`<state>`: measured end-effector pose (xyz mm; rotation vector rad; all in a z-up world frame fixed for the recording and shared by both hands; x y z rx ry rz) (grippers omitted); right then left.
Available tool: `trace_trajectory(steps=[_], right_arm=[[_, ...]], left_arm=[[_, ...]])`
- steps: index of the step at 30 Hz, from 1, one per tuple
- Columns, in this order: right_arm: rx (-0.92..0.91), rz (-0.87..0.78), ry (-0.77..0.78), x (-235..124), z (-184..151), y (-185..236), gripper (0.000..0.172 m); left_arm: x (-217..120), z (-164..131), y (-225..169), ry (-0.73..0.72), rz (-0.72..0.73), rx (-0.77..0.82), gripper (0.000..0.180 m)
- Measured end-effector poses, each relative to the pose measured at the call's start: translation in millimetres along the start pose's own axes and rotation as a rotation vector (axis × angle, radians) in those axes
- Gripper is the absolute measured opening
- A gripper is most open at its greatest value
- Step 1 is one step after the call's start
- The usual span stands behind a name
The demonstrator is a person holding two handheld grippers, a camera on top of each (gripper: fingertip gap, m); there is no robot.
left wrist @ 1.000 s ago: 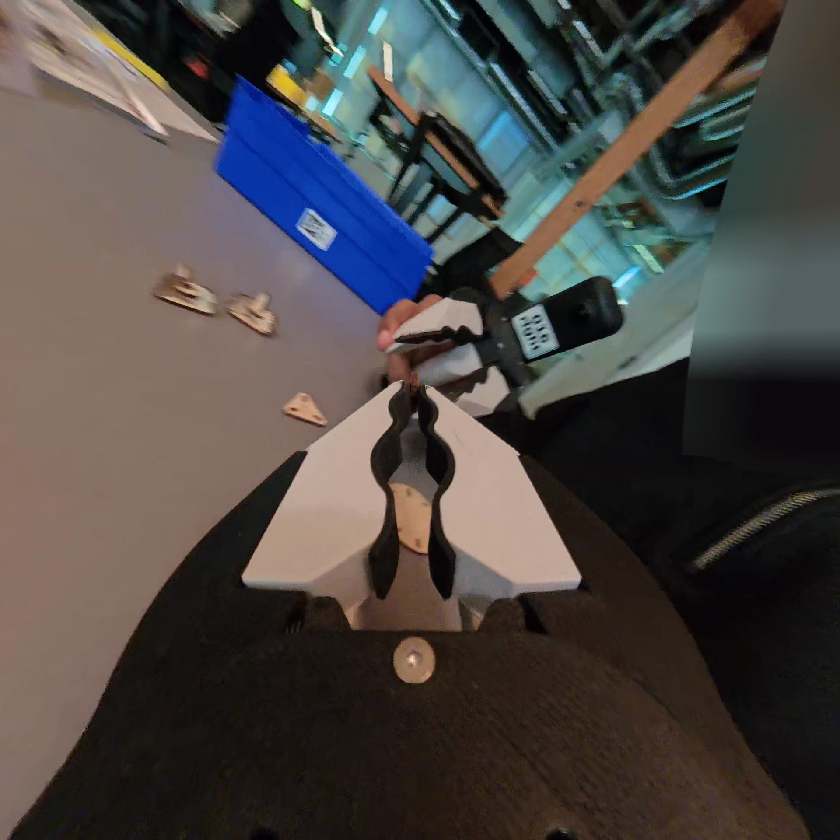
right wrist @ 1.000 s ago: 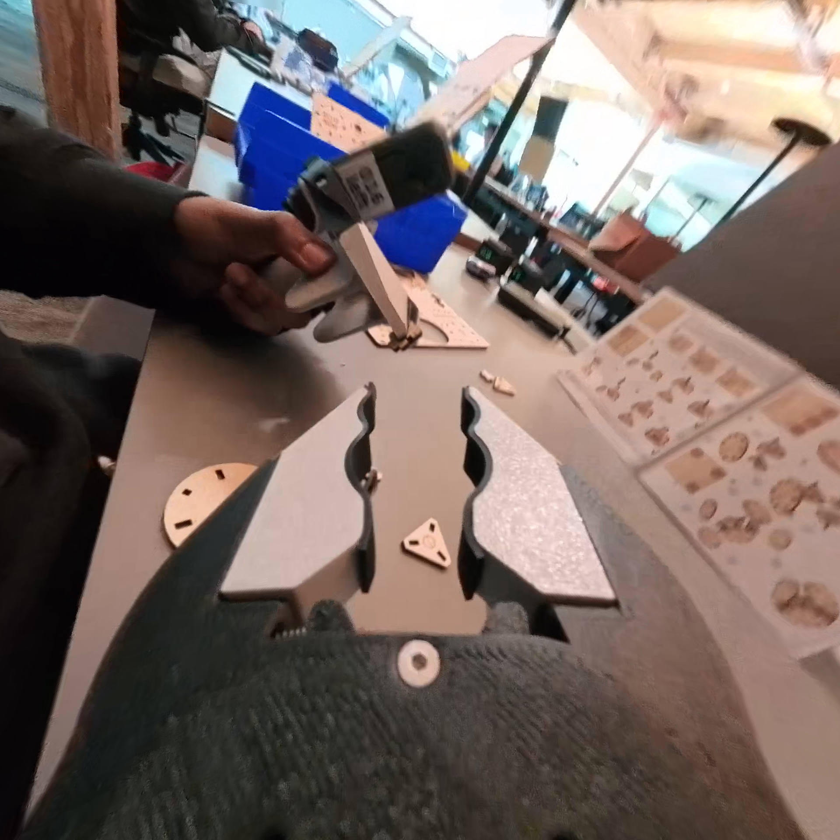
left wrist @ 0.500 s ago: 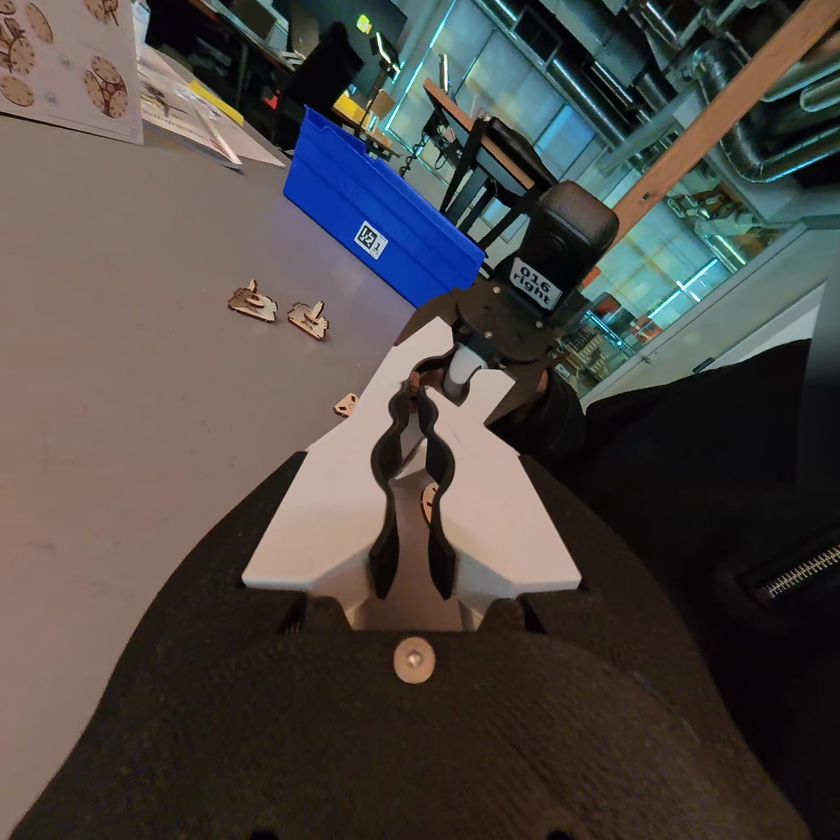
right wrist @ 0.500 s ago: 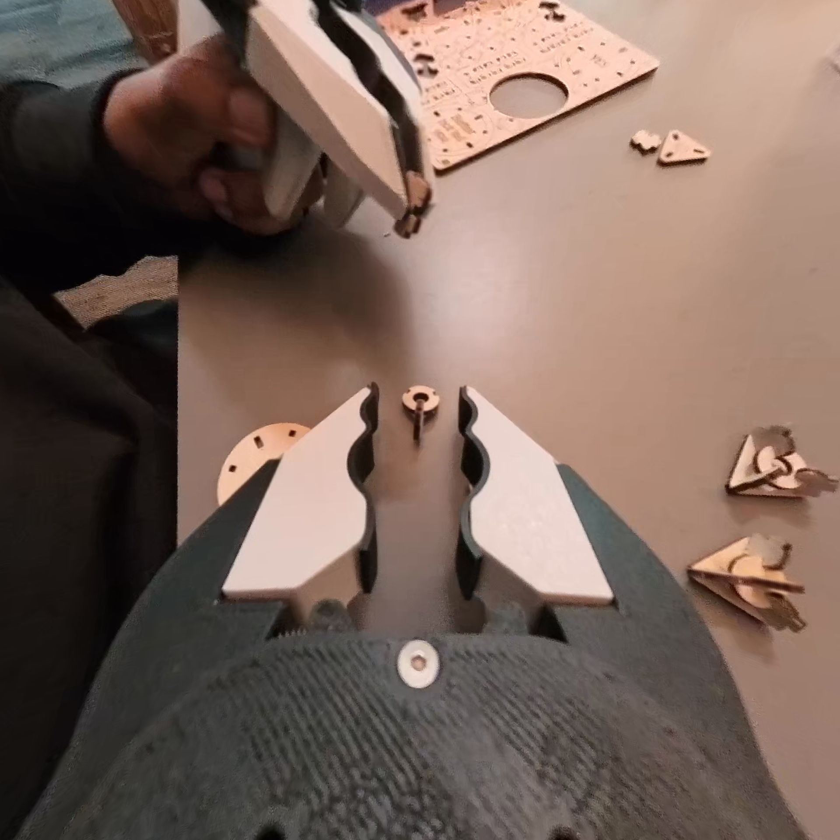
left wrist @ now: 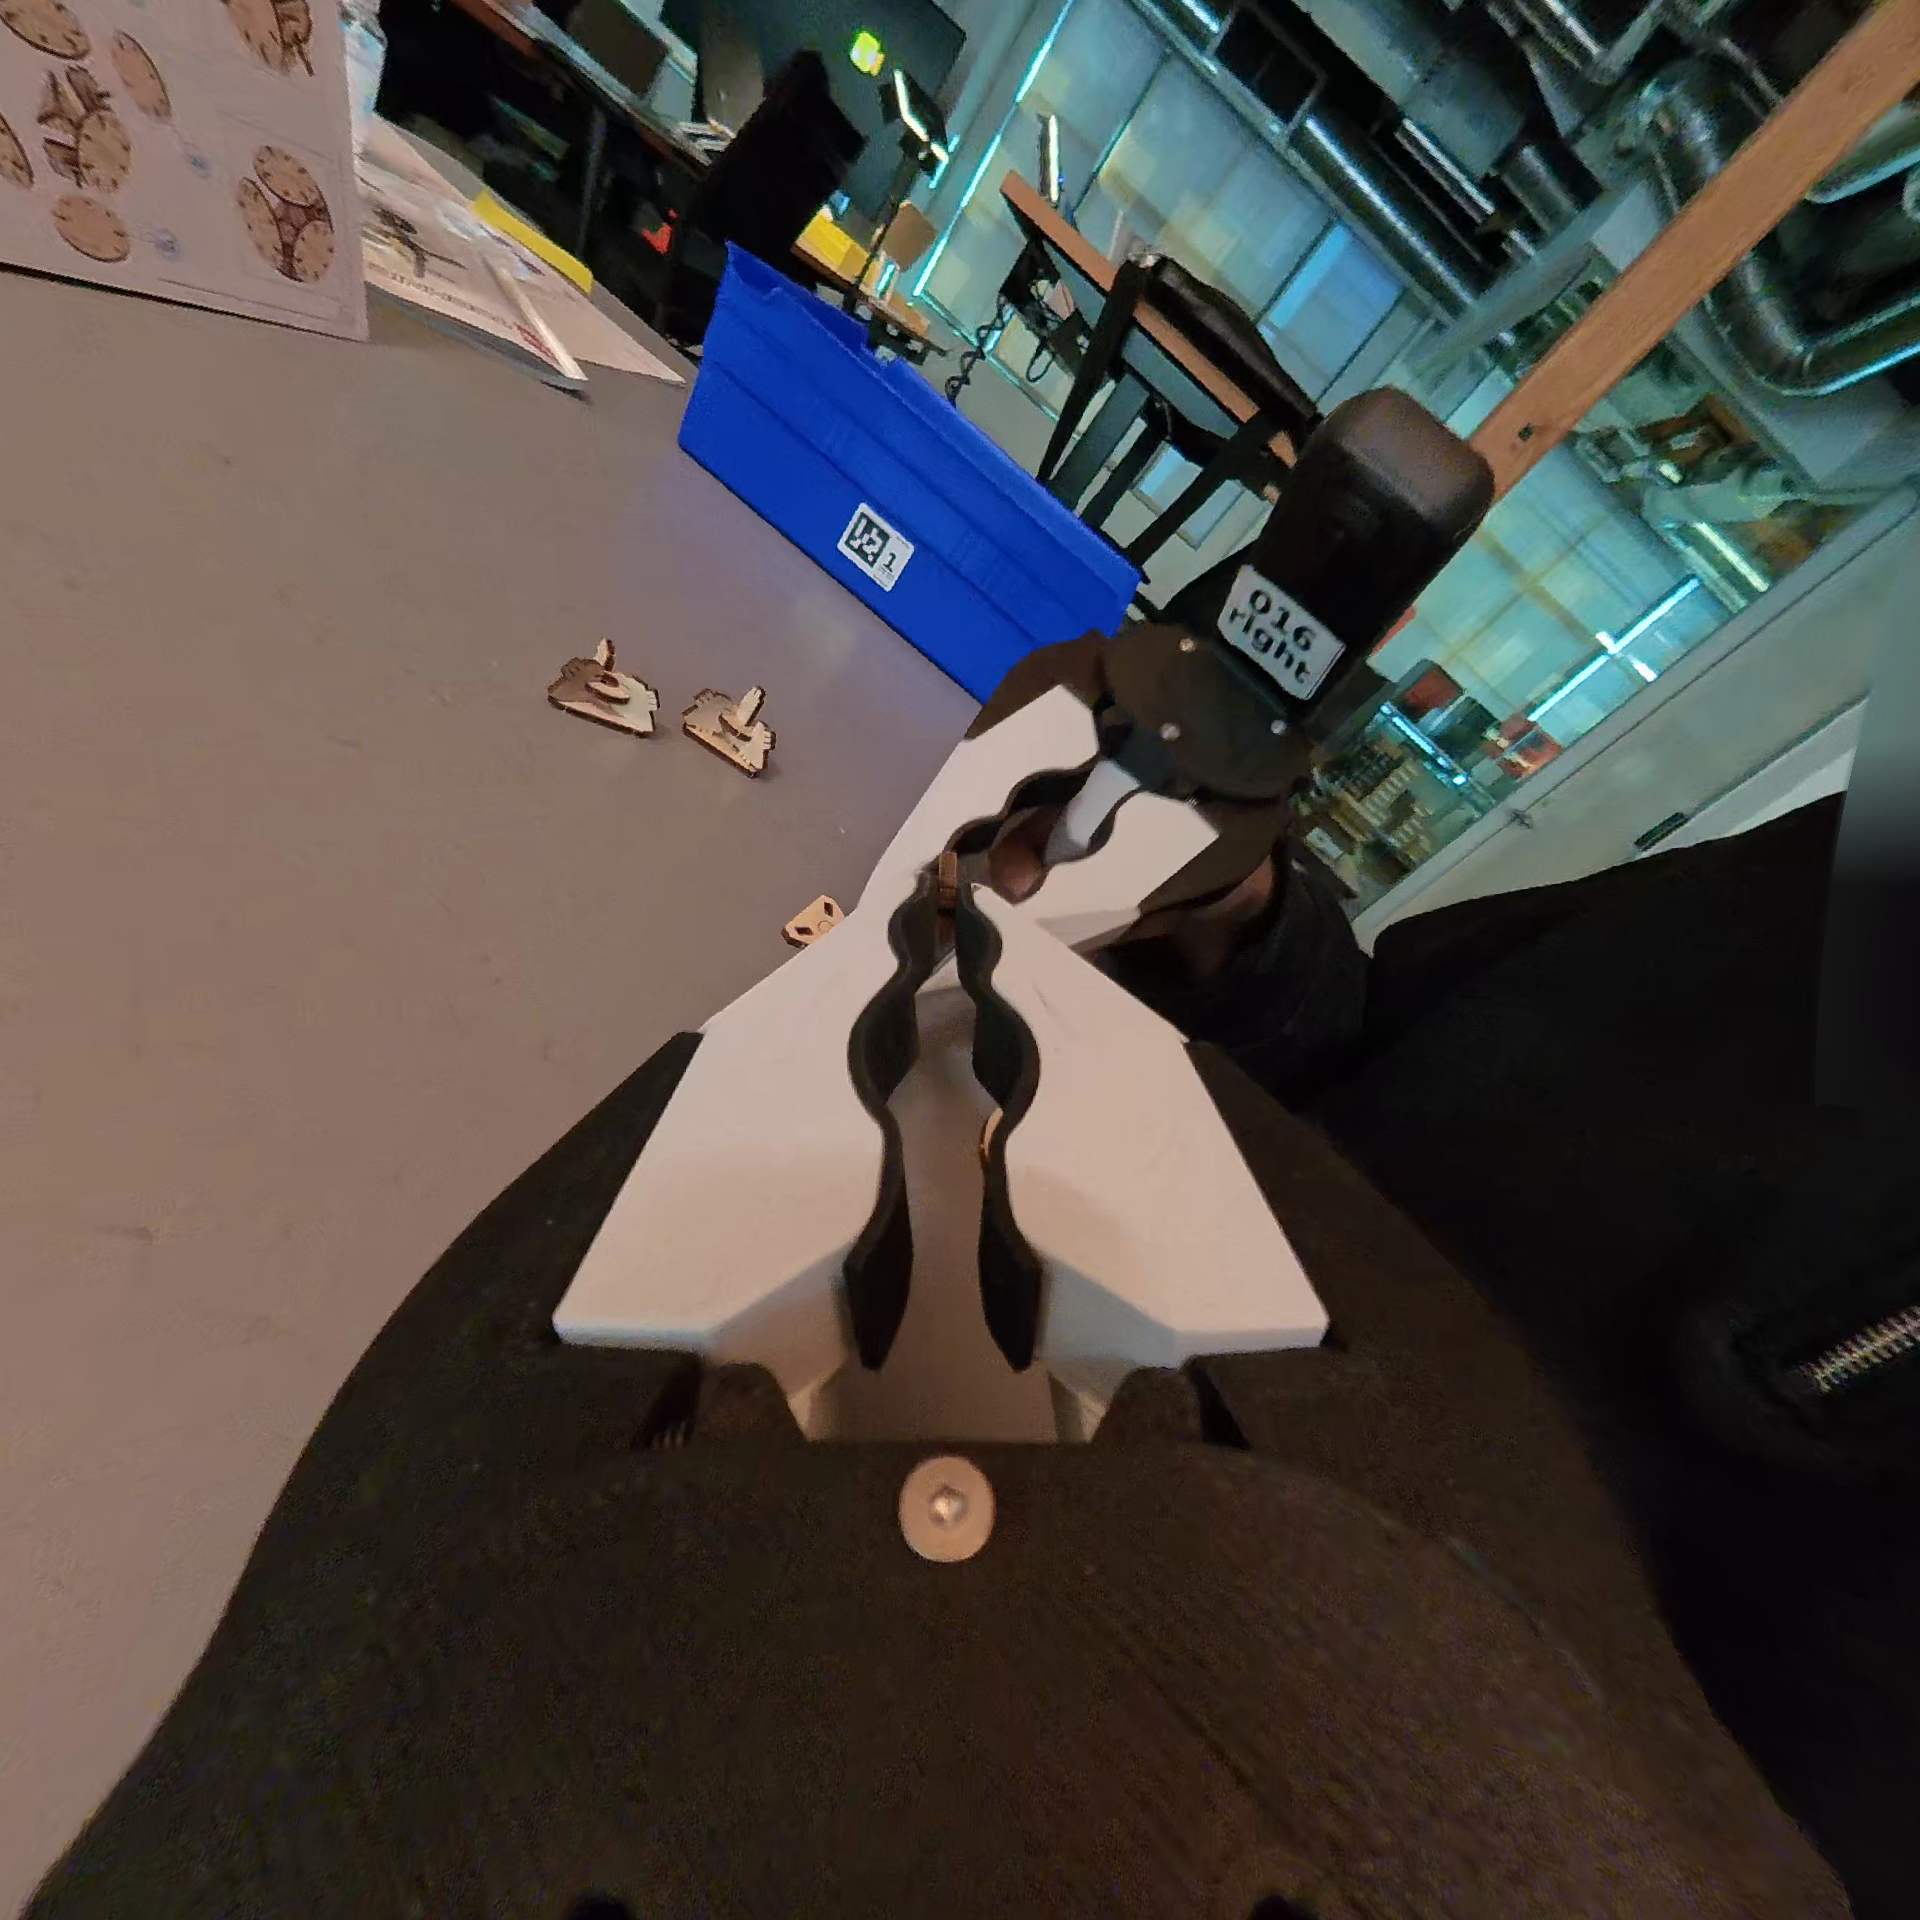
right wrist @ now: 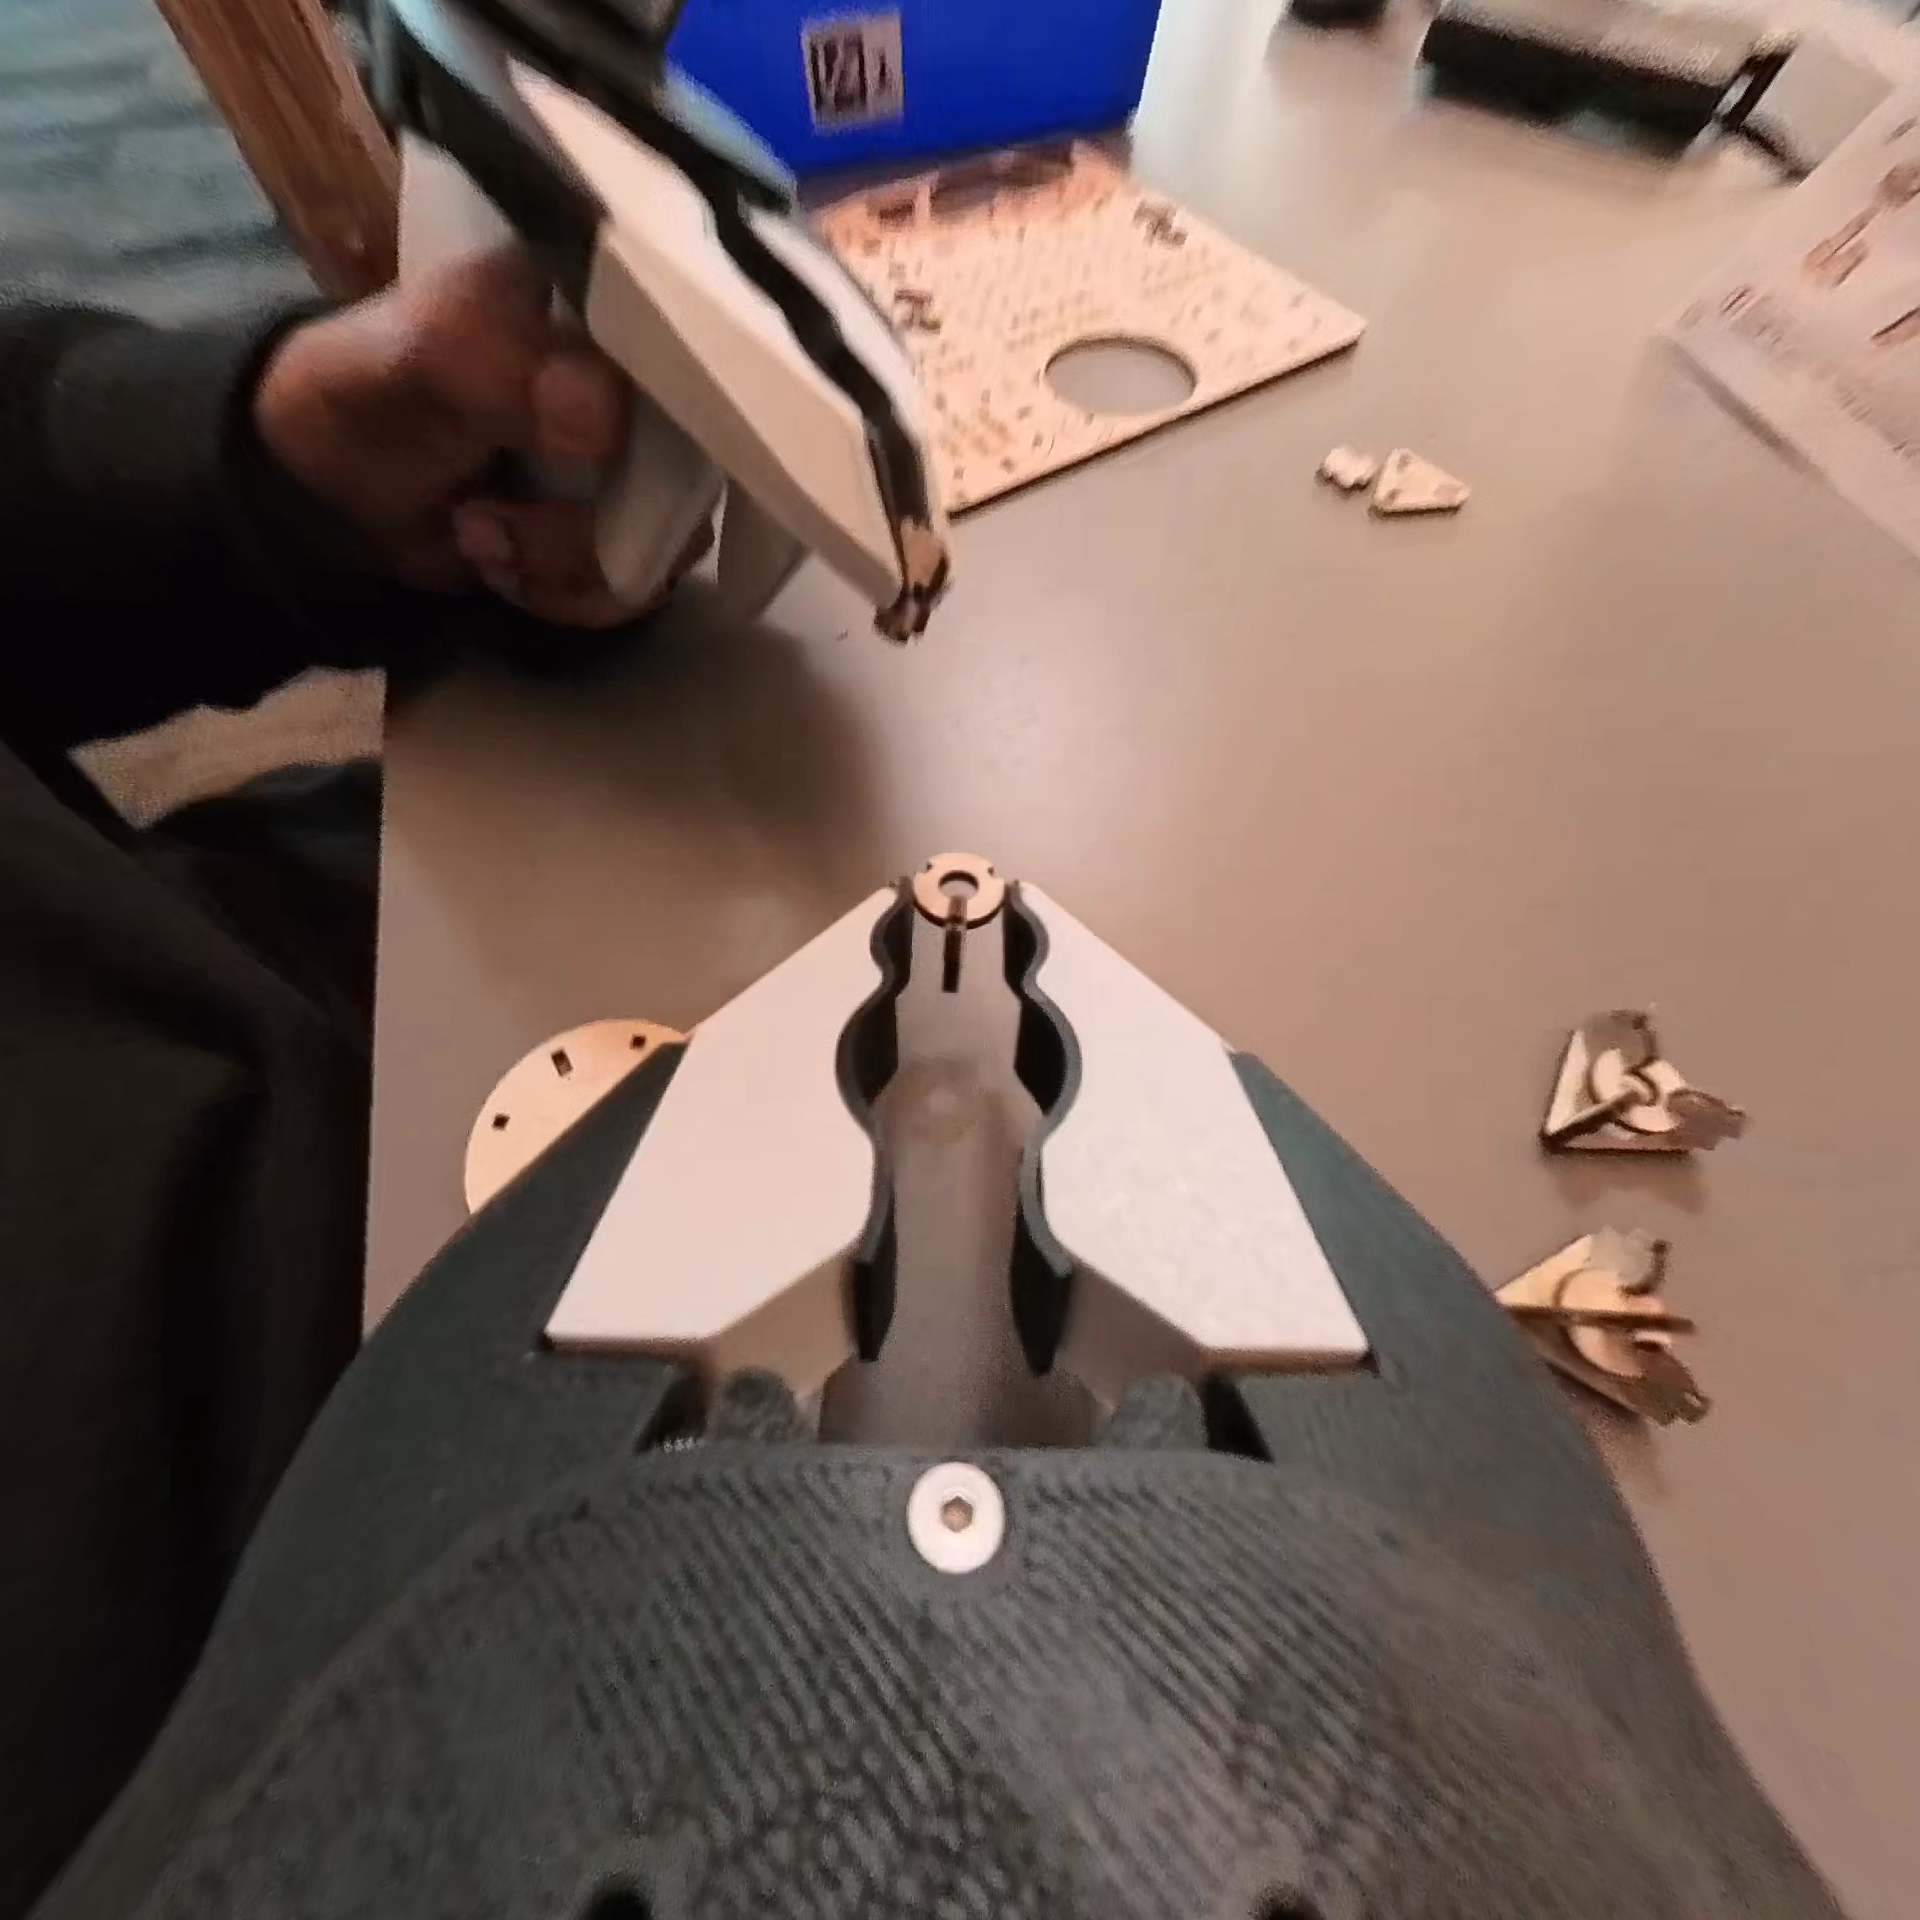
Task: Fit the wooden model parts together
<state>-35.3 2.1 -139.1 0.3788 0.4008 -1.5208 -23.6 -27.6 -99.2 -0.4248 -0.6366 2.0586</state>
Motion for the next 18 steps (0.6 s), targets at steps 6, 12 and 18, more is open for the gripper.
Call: trace_trajectory(steps=[6, 12, 18], right_arm=[[0.116, -0.009, -0.219, -17, 27, -4, 0.015], [0.181, -0.005, -0.21, -14, 26, -2, 0.015], [0.229, -0.007, -0.211, -13, 27, -1, 0.015]], left_arm=[[7, -7, -1, 0.059, 0.086, 0.106, 0.0], [12, -8, -2, 0.066, 0.104, 0.139, 0.0], [15, -9, -3, 0.075, 0.136, 0.181, 0.0]])
Point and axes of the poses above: each gripper's, where its closed fingertips meet, x out along the fingers, z out of its top, y = z × x across the jaws, the point moved 1 cm from there along -x, back along the fingers, and after that the axes turned 2 degrees about -z, right-handed, at the moved point
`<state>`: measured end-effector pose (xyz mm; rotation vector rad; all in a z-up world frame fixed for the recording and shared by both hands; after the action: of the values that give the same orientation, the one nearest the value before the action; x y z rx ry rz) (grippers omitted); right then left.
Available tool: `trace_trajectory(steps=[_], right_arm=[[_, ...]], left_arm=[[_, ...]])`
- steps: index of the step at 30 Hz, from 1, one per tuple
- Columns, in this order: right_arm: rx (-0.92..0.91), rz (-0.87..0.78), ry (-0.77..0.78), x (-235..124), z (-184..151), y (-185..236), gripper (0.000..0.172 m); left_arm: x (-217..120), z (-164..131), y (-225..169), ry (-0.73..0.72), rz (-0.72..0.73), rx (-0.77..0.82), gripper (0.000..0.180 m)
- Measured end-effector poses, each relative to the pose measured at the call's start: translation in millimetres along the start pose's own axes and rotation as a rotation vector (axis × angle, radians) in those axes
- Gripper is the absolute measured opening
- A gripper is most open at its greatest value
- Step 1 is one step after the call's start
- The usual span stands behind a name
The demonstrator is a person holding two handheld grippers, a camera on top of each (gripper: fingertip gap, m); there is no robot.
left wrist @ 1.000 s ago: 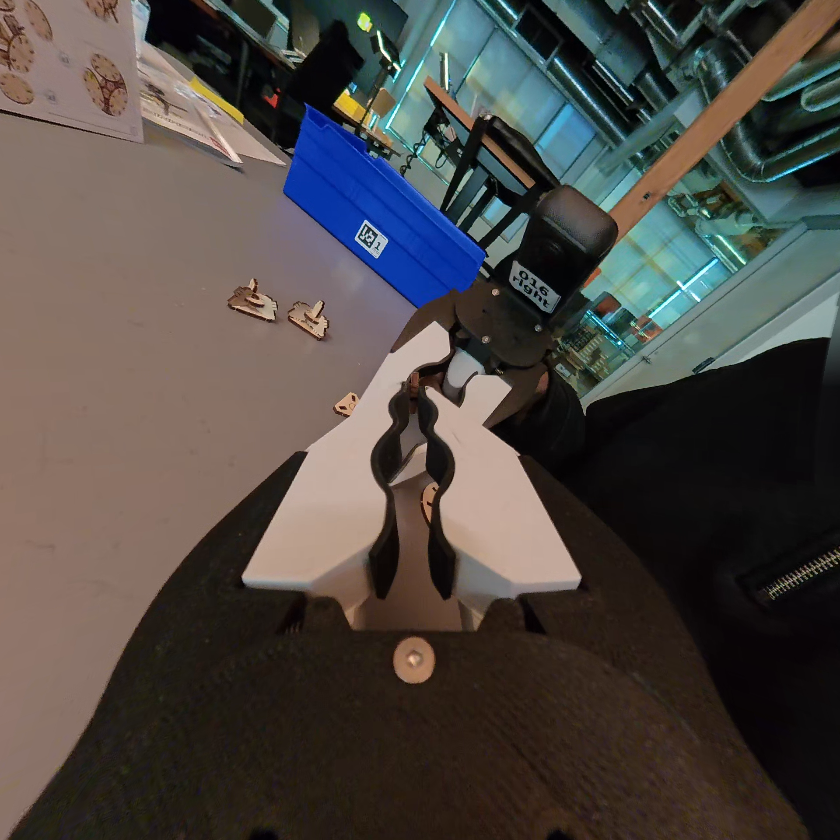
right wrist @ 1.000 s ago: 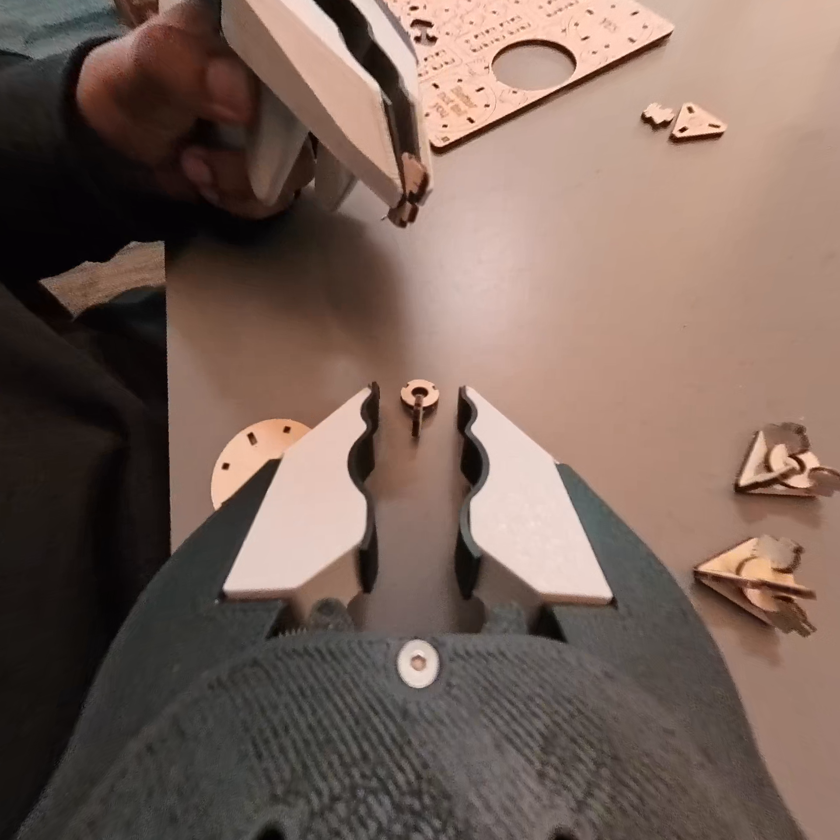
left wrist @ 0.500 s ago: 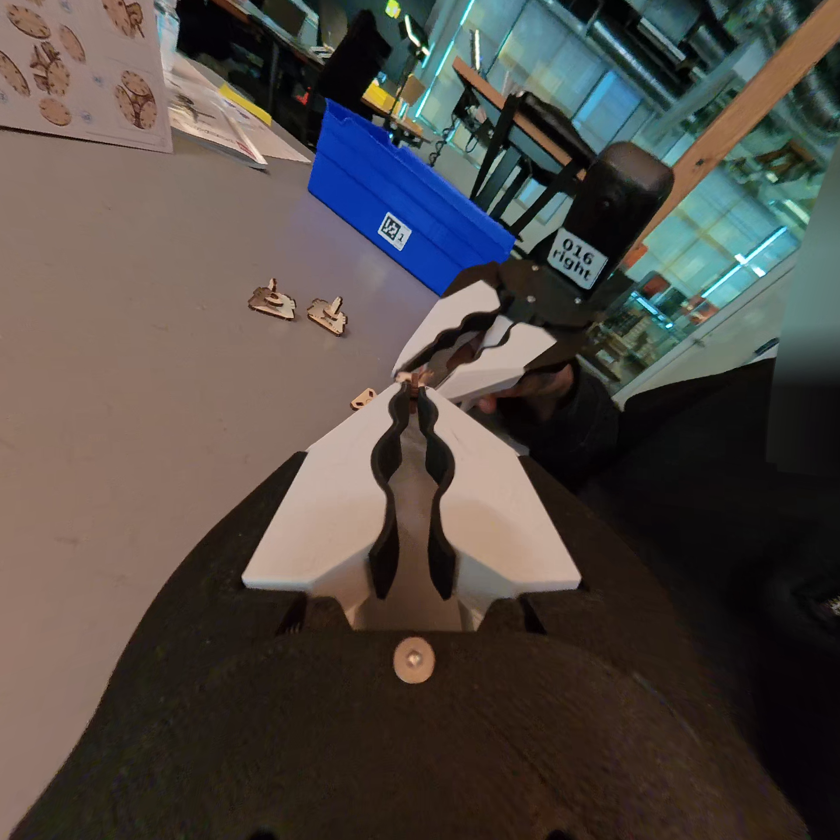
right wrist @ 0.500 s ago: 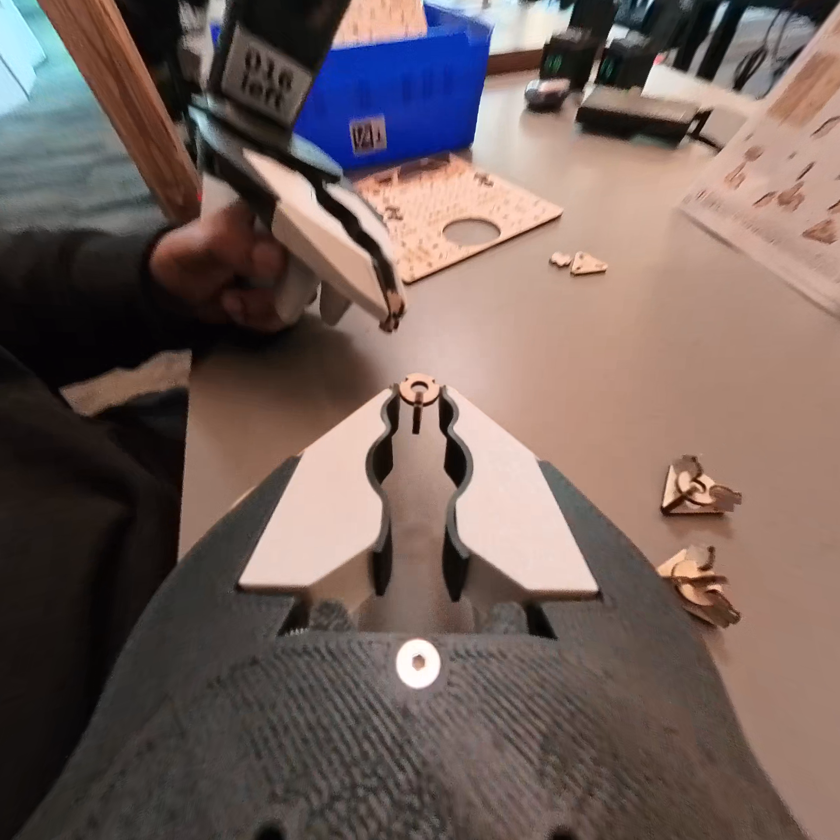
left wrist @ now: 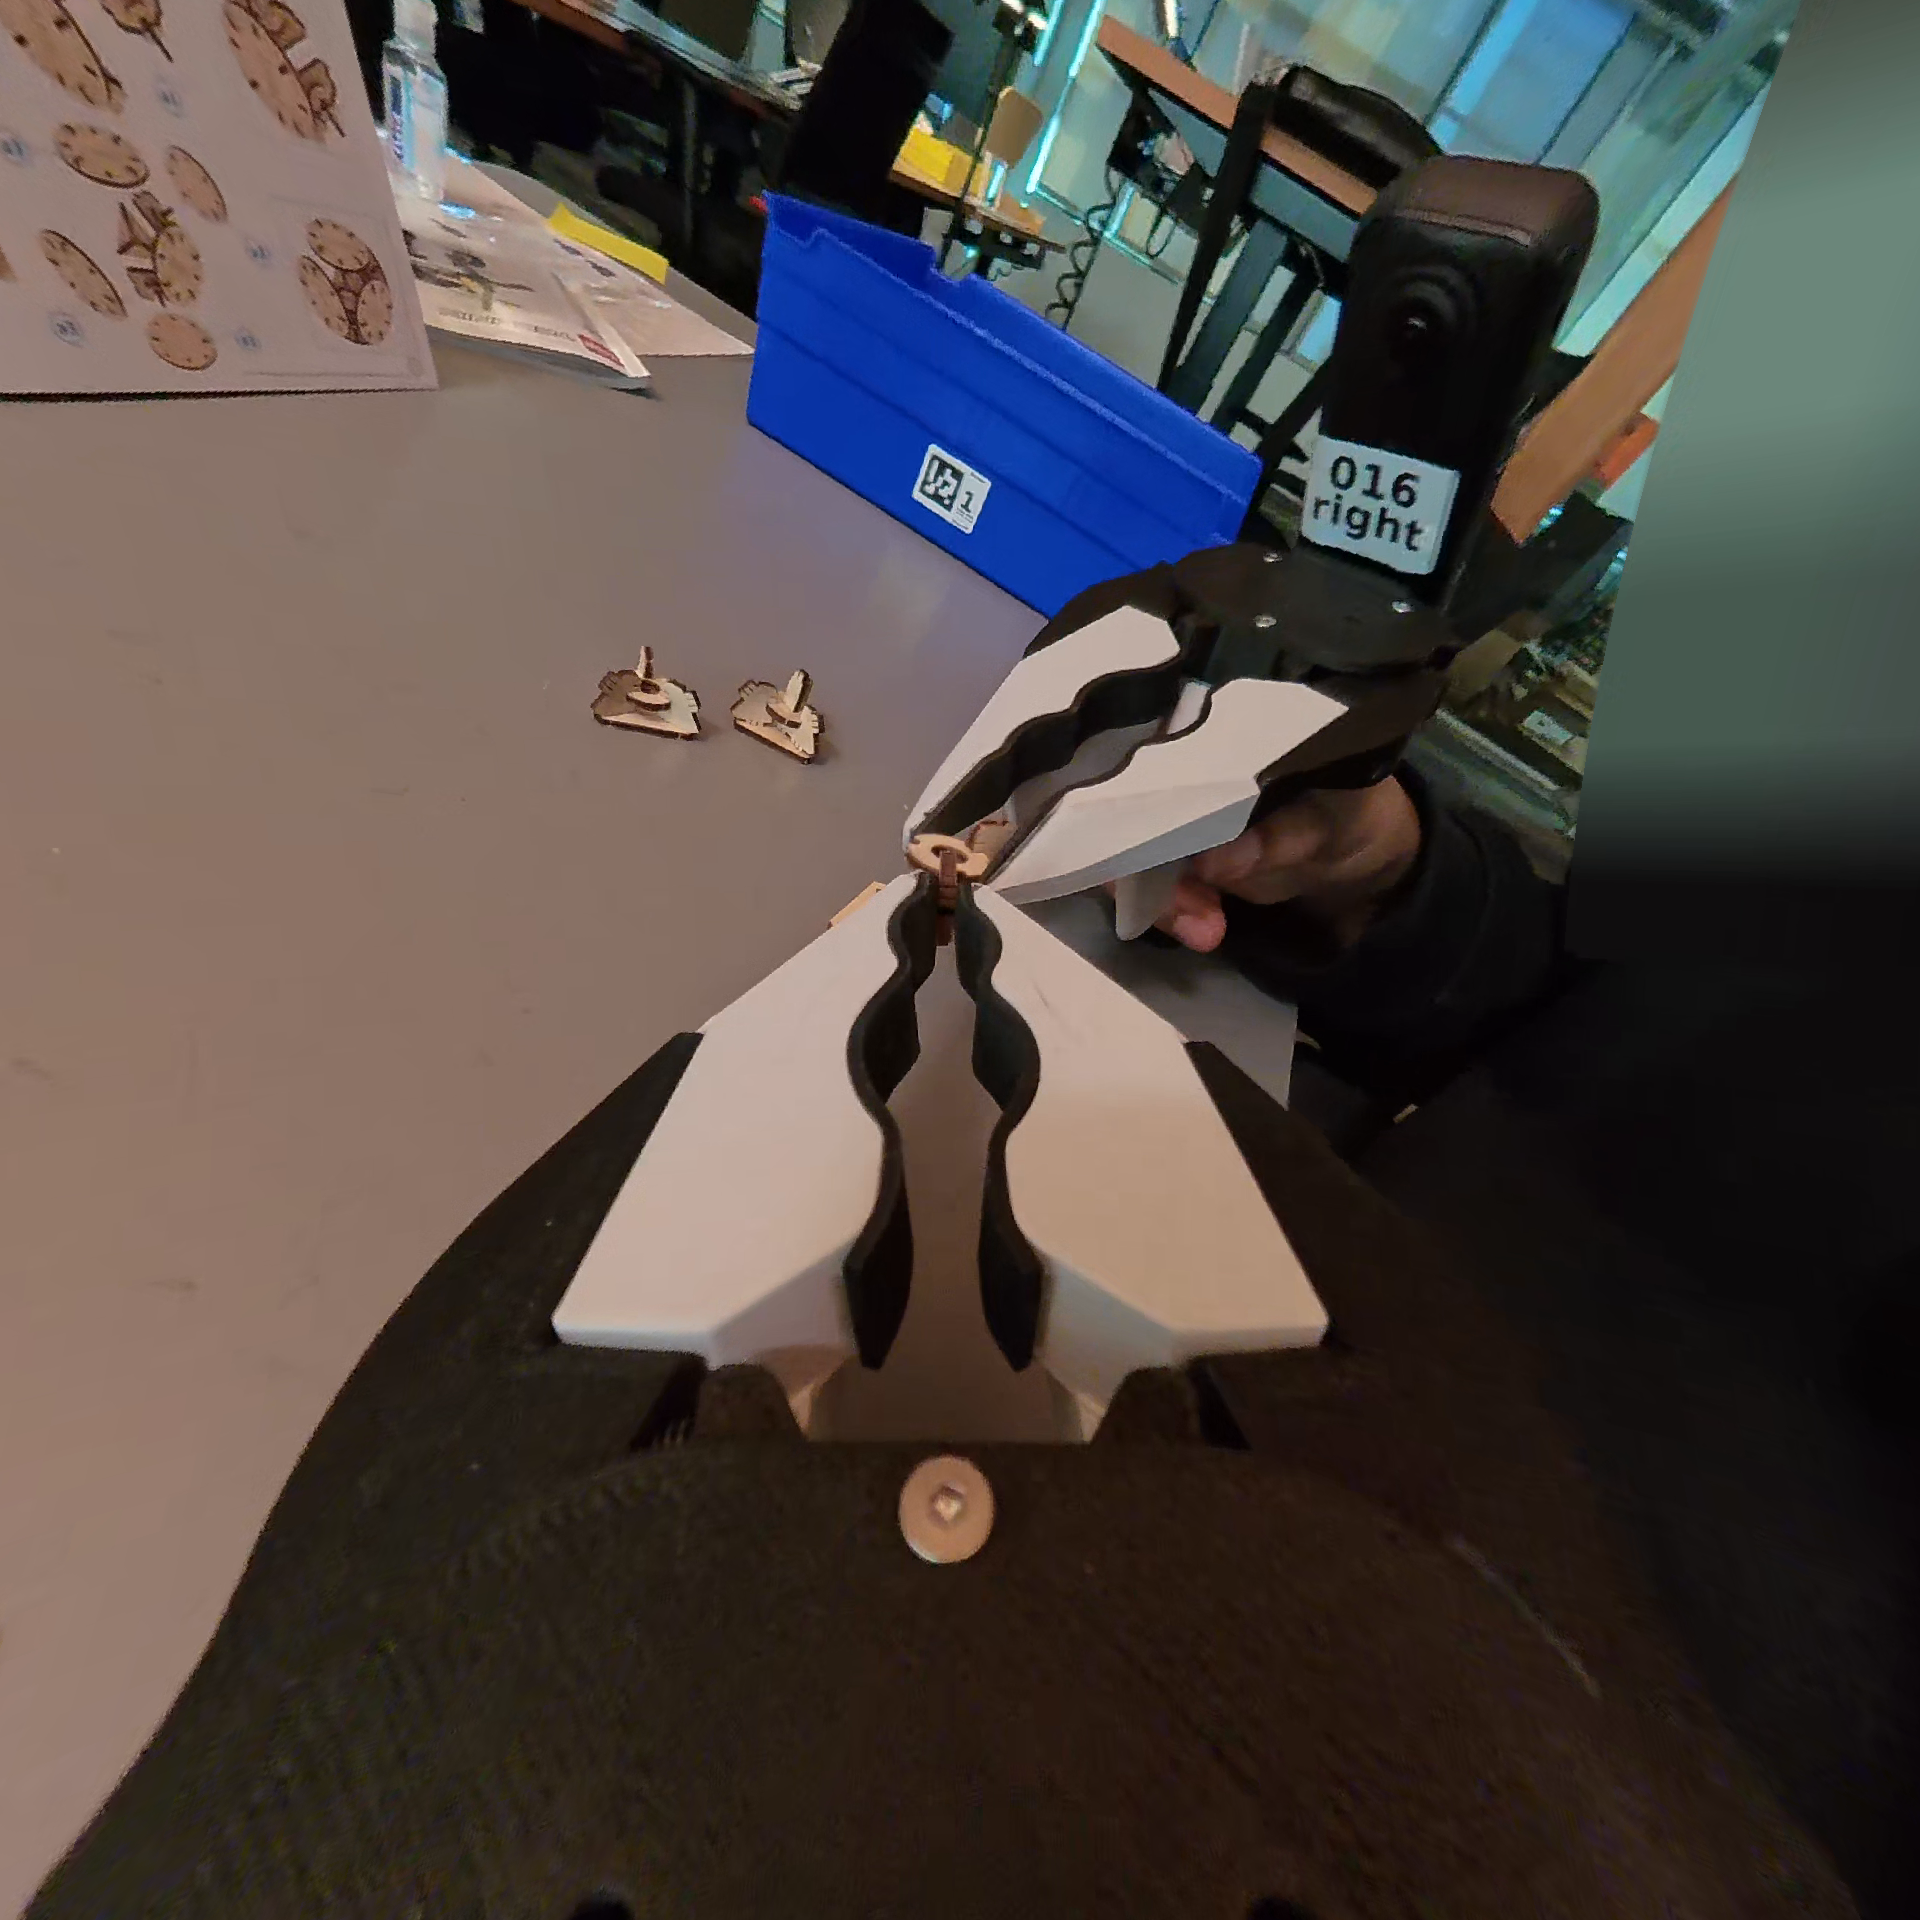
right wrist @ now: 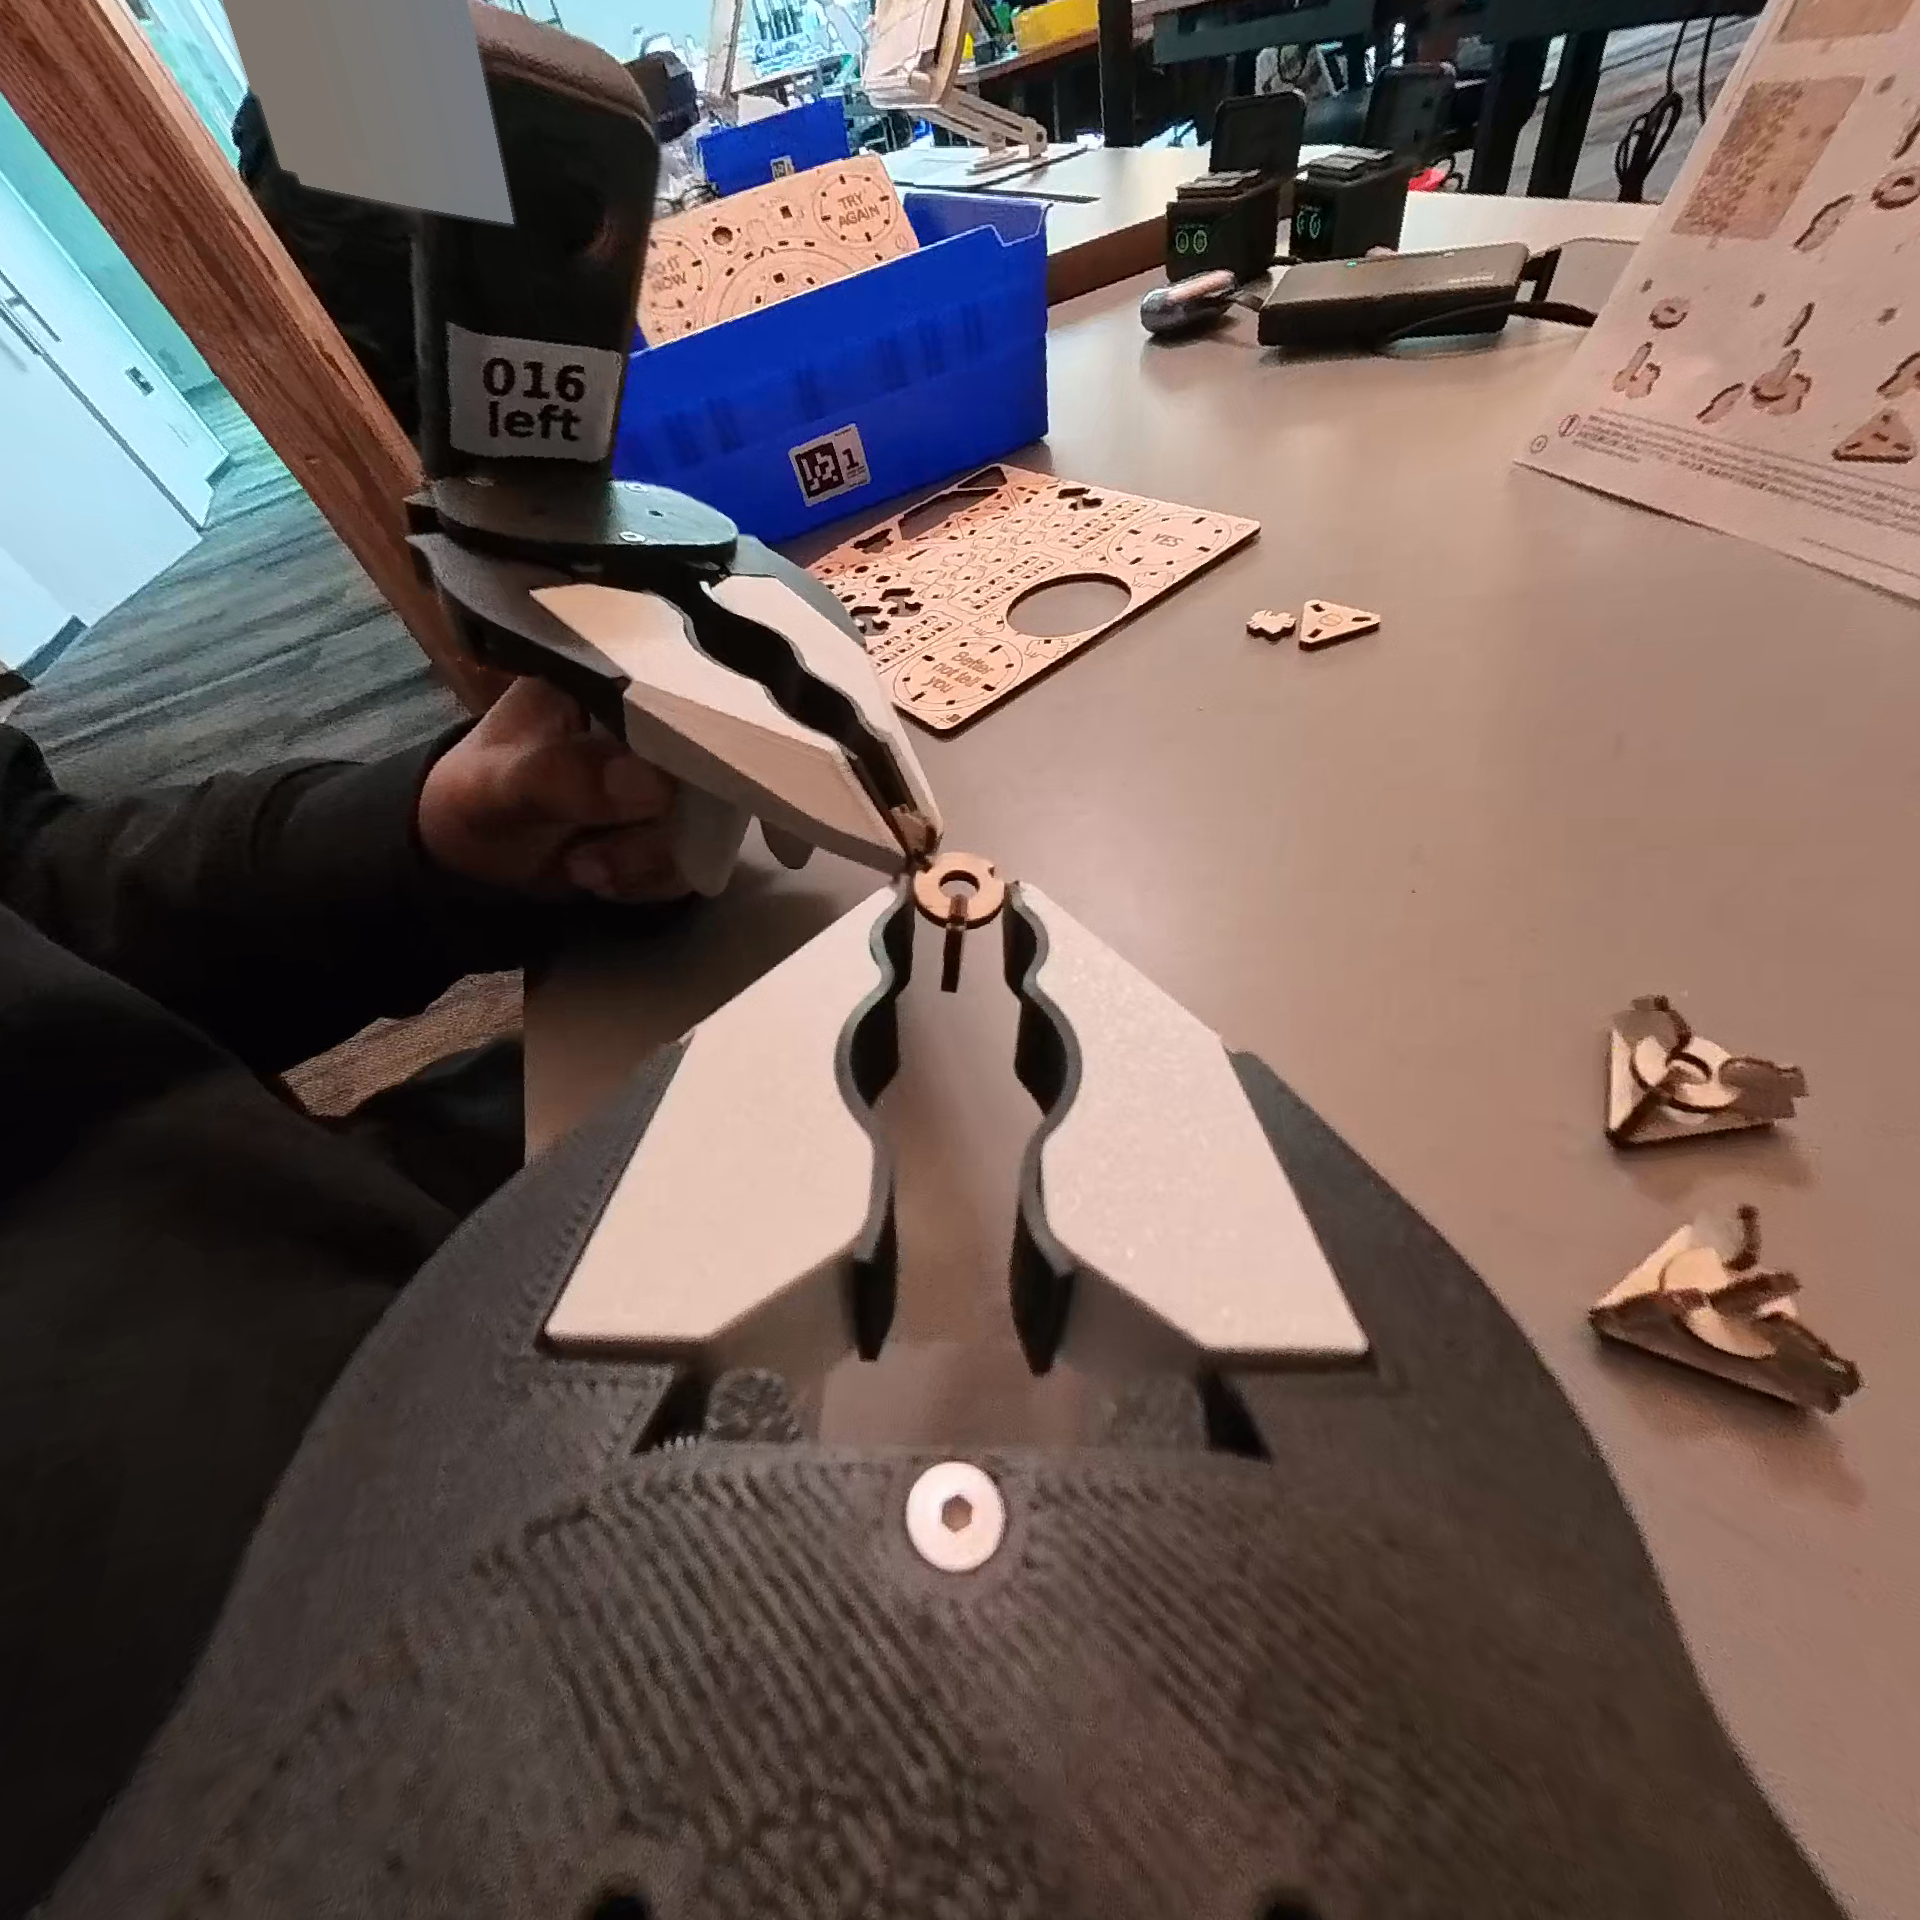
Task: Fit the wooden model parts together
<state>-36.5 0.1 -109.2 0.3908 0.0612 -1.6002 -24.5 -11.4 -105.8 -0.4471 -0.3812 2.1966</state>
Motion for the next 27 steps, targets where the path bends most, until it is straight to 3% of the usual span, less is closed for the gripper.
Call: trace_trajectory(steps=[14, 27], right_arm=[[-0.027, -0.082, 0.047, 0.0, -2.5, -5.7, 0.015], [-0.013, -0.054, 0.034, 0.4, -4.0, -5.1, 0.015]], left_arm=[[6.2, -3.3, 3.1, 0.053, 0.182, 0.177, 0.001], [5.8, -2.5, 1.7, 0.047, 0.157, 0.17, 0.001]])
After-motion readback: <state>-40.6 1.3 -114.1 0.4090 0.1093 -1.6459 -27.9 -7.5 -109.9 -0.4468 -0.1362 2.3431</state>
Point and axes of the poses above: each gripper's, where its closed fingertips meet, x out along the fingers, z out of its top, y = z × x across the jaws, the point moved 1 cm from there along -x, back along the fingers, and after that the axes turned 2 degrees about -z, right-handed, at the moved point
